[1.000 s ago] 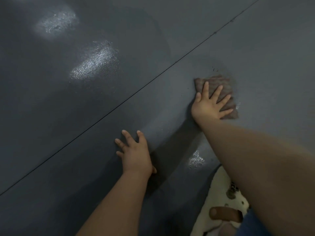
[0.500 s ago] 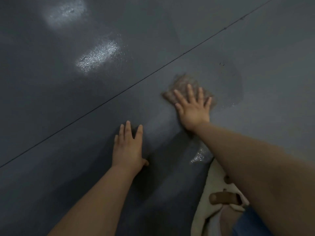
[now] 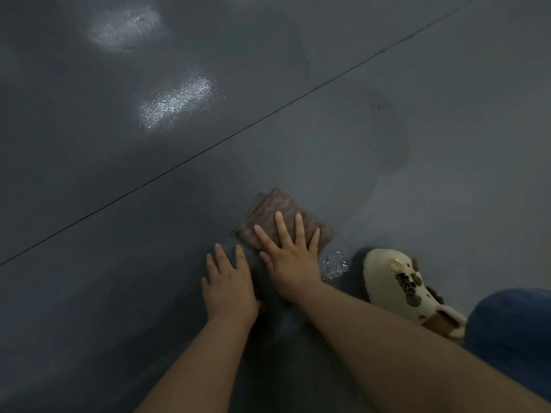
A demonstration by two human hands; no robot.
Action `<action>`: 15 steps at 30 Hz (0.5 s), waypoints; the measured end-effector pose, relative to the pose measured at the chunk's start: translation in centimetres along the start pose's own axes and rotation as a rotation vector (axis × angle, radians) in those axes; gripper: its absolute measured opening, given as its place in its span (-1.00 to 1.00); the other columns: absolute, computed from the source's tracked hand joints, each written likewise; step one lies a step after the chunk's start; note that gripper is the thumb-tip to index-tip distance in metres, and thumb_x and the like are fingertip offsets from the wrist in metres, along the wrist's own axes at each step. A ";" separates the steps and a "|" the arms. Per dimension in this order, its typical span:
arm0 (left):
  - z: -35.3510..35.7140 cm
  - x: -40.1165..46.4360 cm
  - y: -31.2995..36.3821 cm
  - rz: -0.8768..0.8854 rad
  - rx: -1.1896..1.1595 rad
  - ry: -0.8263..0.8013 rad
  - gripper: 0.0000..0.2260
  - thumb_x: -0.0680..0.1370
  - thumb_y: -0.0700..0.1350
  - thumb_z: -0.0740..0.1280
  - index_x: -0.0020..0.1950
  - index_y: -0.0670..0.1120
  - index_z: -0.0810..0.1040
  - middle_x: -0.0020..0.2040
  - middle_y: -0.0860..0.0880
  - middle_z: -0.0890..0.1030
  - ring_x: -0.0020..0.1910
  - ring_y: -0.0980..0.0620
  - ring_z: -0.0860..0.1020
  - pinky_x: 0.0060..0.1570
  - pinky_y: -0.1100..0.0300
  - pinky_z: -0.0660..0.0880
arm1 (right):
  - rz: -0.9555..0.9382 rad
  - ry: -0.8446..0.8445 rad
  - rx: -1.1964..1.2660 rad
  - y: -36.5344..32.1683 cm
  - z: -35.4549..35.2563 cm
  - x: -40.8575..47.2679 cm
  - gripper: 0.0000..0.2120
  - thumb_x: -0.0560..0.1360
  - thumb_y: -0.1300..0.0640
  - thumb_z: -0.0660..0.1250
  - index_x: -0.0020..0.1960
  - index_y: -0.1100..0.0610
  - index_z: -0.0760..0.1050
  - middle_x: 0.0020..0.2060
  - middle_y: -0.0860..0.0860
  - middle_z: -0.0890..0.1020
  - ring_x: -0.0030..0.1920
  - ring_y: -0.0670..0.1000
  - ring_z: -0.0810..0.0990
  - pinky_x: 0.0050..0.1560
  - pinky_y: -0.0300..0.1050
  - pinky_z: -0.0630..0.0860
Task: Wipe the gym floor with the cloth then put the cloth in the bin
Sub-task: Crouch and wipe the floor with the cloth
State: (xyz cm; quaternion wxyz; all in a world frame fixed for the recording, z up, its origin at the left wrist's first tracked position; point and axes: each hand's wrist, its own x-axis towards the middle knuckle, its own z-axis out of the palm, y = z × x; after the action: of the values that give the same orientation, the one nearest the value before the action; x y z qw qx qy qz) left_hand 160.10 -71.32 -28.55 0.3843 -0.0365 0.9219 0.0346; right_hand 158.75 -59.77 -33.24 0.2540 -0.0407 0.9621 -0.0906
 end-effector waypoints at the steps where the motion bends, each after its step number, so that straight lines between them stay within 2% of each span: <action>1: 0.4 -0.1 0.4 0.000 -0.018 -0.017 -0.05 0.46 0.09 0.42 0.55 -0.05 -0.22 0.52 -0.22 -0.26 0.52 -0.24 -0.16 0.42 -0.03 0.20 | -0.028 -0.007 -0.033 0.8 -0.3 0.3 -0.52 0.61 -0.20 -0.17 0.50 -0.29 -0.19 0.53 -0.03 -0.26 0.48 0.22 -0.36 0.32 0.33 -0.42; 4: 0.9 0.2 0.9 0.002 -0.035 -0.060 0.02 0.43 0.02 0.47 0.54 -0.07 -0.28 0.50 -0.26 -0.33 0.50 -0.30 -0.21 0.37 -0.10 0.25 | -0.078 0.031 -0.115 3.7 -1.8 1.9 -0.53 0.62 -0.19 -0.12 0.49 -0.31 -0.17 0.53 -0.06 -0.23 0.50 0.19 -0.30 0.38 0.35 -0.30; 6: 1.0 0.5 1.1 -0.007 -0.049 -0.091 0.08 0.39 0.00 0.51 0.53 -0.09 -0.30 0.47 -0.28 -0.37 0.49 -0.33 -0.23 0.36 -0.16 0.25 | -0.035 0.061 -0.112 5.6 -2.8 3.4 -0.53 0.61 -0.20 -0.12 0.49 -0.31 -0.15 0.54 -0.07 -0.20 0.51 0.18 -0.28 0.39 0.34 -0.27; 10: 0.9 0.9 1.1 -0.001 -0.110 -0.115 0.08 0.38 -0.07 0.52 0.53 -0.09 -0.30 0.45 -0.29 -0.41 0.47 -0.35 -0.26 0.36 -0.23 0.19 | 0.134 0.084 -0.023 9.1 -4.8 5.7 -0.53 0.61 -0.20 -0.12 0.49 -0.31 -0.14 0.54 -0.09 -0.21 0.51 0.17 -0.28 0.39 0.33 -0.27; 15: 0.9 1.1 0.8 0.006 -0.145 -0.116 0.11 0.36 -0.10 0.54 0.54 -0.08 -0.30 0.45 -0.27 -0.43 0.47 -0.34 -0.29 0.37 -0.26 0.15 | 0.445 0.149 0.168 11.7 -4.7 5.0 -0.54 0.62 -0.17 -0.12 0.50 -0.28 -0.11 0.54 -0.06 -0.18 0.51 0.17 -0.27 0.40 0.38 -0.25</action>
State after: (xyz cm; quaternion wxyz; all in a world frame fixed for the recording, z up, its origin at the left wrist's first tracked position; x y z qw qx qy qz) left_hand 159.88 -70.53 -29.92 0.4331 -0.0593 0.8933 0.1045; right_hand 151.67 -48.19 -33.91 0.1983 0.2004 0.9525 -0.1150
